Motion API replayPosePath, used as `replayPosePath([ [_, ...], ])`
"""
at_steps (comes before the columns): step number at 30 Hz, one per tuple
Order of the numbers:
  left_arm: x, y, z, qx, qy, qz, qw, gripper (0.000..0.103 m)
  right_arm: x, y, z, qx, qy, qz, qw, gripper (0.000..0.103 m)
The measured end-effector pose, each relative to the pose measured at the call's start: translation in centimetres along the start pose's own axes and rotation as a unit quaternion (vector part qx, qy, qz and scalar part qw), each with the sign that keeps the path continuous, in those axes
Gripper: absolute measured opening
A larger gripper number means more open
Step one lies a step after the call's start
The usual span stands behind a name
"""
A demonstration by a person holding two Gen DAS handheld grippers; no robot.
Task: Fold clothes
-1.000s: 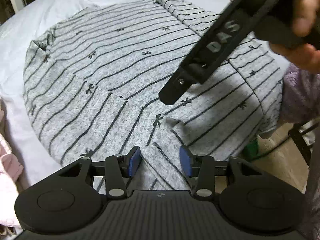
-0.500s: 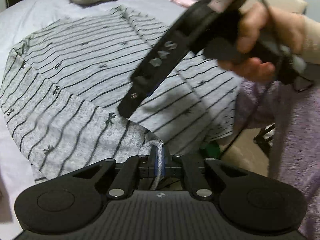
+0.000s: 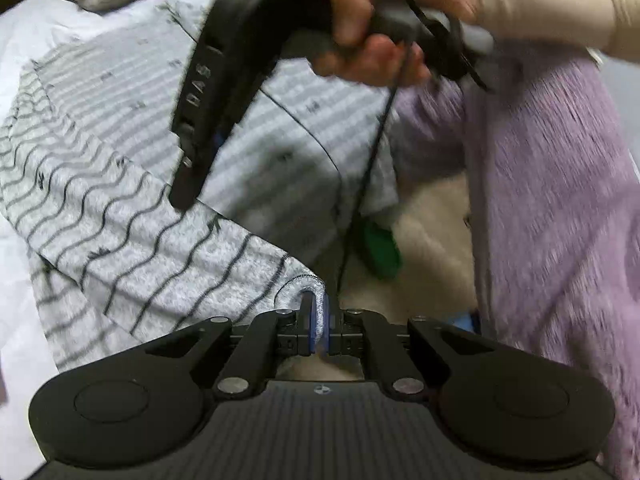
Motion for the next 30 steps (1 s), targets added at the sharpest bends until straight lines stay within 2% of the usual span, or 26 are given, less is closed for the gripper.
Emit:
replayPosePath([
  [4, 0.5, -0.9, 1.3, -0.038, -0.009, 0.018, 0.9991, 0.002, -0.5, -0.5, 0.4, -0.007, 0.022, 0.011, 1.0, 0.014],
  [6, 0.1, -1.4, 1.2, -0.042, -0.009, 0.009, 0.999, 0.002, -0.3, -0.3, -0.2, 0.002, 0.029, 0.025, 0.999, 0.018],
  [8, -1.0, -1.2, 0.6, -0.031, 0.001, 0.0, 0.9995, 0.003, 0.1, 0.3, -1.0, 0.017, 0.028, 0.041, 0.999, 0.032],
  [9, -1.6, -0.7, 0.2, -0.023, 0.013, 0.0, 0.9996, 0.004, 0.3, 0.5, -1.5, 0.025, 0.026, 0.047, 0.998, 0.043],
  [13, -5.4, 1.8, -2.6, 0.029, 0.06, -0.02, 0.9975, 0.009, 1.4, 1.7, -3.7, 0.051, 0.021, 0.072, 0.996, 0.042],
  [16, -9.1, 4.1, -5.2, 0.069, 0.098, -0.045, 0.9918, 0.009, 2.8, 2.6, -5.5, 0.069, 0.01, 0.087, 0.994, 0.042],
  [18, -12.4, 5.2, -6.9, 0.086, 0.122, -0.076, 0.9859, 0.009, 3.7, 3.0, -6.8, 0.078, 0.004, 0.098, 0.992, 0.042],
  [21, -18.0, 6.1, -8.4, 0.09, 0.143, -0.146, 0.9747, 0.009, 4.8, 3.5, -8.8, 0.09, -0.003, 0.11, 0.99, 0.041],
  [25, -24.5, 5.8, -9.2, 0.092, 0.141, -0.211, 0.9629, 0.009, 5.9, 3.1, -11.7, 0.097, -0.008, 0.127, 0.987, 0.041],
  [28, -27.9, 4.5, -9.8, 0.091, 0.131, -0.232, 0.9597, 0.009, 6.9, 2.4, -13.7, 0.102, -0.011, 0.137, 0.985, 0.041],
  [30, -29.3, 3.3, -9.8, 0.082, 0.116, -0.236, 0.9615, 0.009, 7.5, 1.8, -15.2, 0.105, -0.015, 0.139, 0.985, 0.041],
])
Point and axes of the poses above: each gripper's, at about its wrist camera, not at the fingertips, and y roughly against the way its jaws point, x to its right, z to its underside, the point moved 10 cm from there along -y, roughly the way its jaws point, and after that the axes turned 3 degrees about y, right-handed, at the moved point
